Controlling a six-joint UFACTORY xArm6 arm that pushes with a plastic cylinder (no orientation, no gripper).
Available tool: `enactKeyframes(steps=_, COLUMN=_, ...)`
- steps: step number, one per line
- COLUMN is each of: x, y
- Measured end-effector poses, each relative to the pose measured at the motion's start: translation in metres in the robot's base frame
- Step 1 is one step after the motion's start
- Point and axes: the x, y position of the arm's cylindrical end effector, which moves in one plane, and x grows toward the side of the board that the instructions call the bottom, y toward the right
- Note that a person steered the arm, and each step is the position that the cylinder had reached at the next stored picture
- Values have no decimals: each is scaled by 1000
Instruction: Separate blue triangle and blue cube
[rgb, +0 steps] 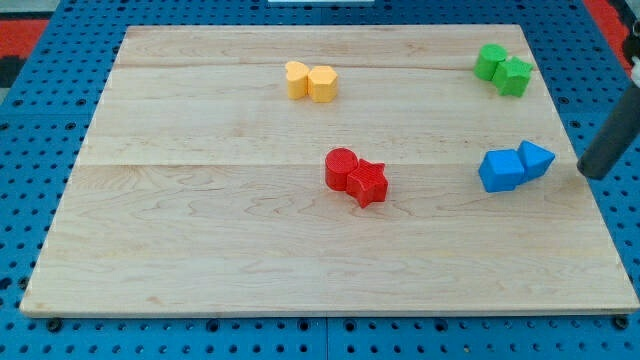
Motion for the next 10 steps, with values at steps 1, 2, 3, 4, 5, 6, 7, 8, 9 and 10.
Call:
enactKeyframes(steps=1, x=4, y=-30)
enactKeyframes(steps=2, x=0, y=-46)
enactKeyframes(steps=3, x=-17, y=-33)
enactKeyframes(steps=4, x=-37, y=-11)
enactKeyframes(steps=5, x=-50, y=-9)
enactKeyframes(steps=6, x=-43, y=-16)
enactKeyframes(steps=7, x=-12, y=-22)
enactKeyframes(steps=8, x=-4, y=-36)
enactKeyframes(steps=9, x=-30, y=-37)
enactKeyframes(steps=10, x=-43, y=-41)
